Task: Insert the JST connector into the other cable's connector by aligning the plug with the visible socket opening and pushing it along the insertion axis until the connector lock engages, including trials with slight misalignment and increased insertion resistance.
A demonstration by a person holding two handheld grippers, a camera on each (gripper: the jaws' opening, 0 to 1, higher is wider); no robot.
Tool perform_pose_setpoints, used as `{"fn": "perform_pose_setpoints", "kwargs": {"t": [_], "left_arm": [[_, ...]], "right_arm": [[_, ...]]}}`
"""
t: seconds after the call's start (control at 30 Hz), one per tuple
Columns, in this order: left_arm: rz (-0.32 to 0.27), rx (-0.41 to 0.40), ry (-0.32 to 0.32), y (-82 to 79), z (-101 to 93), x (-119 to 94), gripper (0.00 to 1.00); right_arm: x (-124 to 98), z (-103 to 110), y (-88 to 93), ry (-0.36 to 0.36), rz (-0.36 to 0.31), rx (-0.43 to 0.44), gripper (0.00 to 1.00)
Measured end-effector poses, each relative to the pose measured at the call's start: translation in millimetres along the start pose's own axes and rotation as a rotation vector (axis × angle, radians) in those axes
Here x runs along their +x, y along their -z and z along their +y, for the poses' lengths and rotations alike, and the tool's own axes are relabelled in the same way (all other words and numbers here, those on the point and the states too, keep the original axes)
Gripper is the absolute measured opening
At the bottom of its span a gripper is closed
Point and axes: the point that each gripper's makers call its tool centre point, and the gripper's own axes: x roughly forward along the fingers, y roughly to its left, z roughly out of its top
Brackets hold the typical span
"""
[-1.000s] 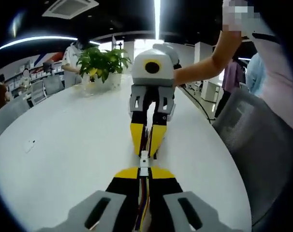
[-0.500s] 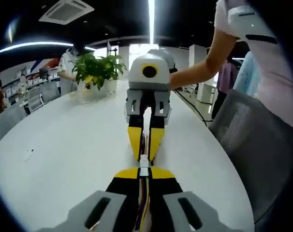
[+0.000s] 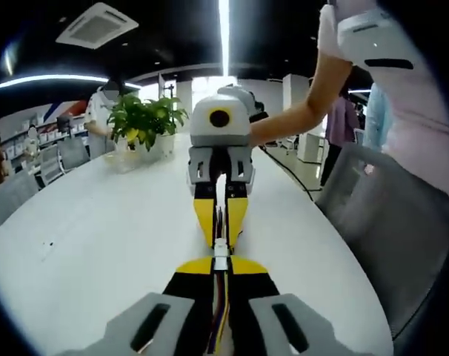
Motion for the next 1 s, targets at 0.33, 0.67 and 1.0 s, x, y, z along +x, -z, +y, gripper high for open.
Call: {"fn": "perform_pose_setpoints", "kwargs": {"t": [0.33,0.67,1.0], "left_arm": [[-0.013,-0.003,0.003,-0.5,2.7,0.7,0.00],[0.002,-0.005,-0.008,7.2,9.8,4.7,0.00],[0.020,0.020,-0.029,18.3,21.9,10.7,0.00]], "right_arm": [[1.3,-3.6,-0.5,-0.020,-0.005,0.004,0.01],[5.1,-10.3,7.3,-0.009,0.005,0.011,0.01],[9.7,-22.1,19.1,0.011,0.018,-0.026,0.02]]}}
